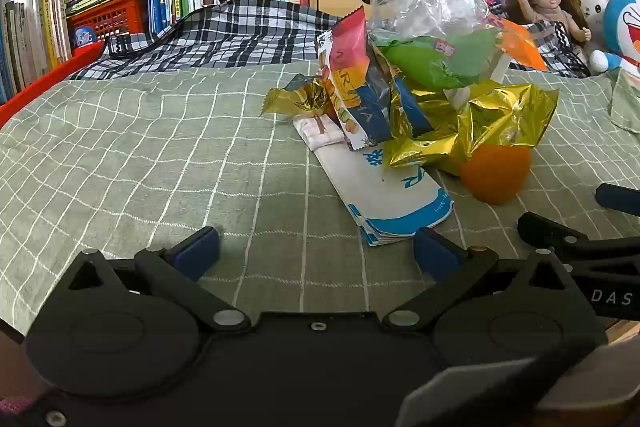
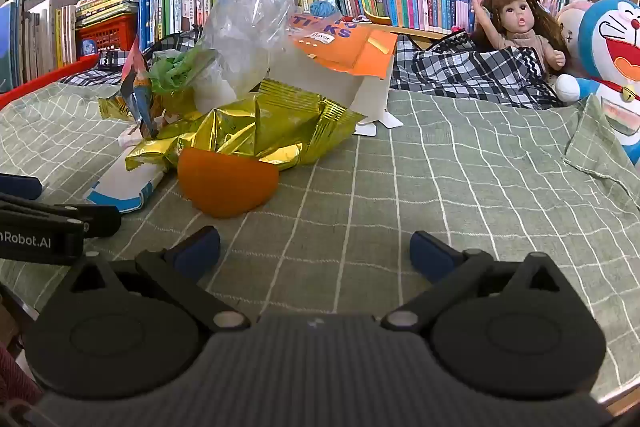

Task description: Organize books

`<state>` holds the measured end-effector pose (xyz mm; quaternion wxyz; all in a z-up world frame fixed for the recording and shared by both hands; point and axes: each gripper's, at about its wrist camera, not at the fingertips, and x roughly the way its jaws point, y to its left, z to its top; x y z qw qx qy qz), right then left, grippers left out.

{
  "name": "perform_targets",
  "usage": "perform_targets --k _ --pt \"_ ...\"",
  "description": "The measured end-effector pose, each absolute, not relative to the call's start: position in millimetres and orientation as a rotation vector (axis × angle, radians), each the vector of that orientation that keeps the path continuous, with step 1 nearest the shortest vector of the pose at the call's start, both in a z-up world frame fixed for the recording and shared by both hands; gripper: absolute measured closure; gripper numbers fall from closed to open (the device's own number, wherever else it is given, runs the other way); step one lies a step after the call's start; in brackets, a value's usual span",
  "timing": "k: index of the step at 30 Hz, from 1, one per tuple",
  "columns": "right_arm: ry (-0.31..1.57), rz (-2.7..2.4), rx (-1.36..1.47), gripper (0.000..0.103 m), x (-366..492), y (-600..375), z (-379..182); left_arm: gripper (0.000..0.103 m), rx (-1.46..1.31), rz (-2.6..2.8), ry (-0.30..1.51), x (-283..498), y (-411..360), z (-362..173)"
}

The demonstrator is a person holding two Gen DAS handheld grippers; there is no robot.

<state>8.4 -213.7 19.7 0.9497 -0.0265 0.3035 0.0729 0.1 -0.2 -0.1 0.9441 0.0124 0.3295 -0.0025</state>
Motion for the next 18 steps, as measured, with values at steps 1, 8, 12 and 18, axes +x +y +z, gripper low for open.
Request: perform_targets --k 1,8,12,18 --pt "0.618 0.148 -0.054 0.0 8.5 -213.7 19.7 0.0 0.025 -0.005 0.672 0.0 -0.2 -0.1" --pt "0.616 0.148 -0.053 0.0 8.2 -213.7 20.1 0.0 0.021 -0.006 0.674 0.1 -0.1 0.0" --pt "0.617 0.149 -0.053 0.0 8.5 -213.7 20.4 0.0 0.021 -0.006 0.675 0.2 -0.1 0.0" --pt "0.619 0.149 -0.054 0.0 8.6 -213.7 20.4 0.0 0.021 -0.006 0.675 0.2 0.0 0.0"
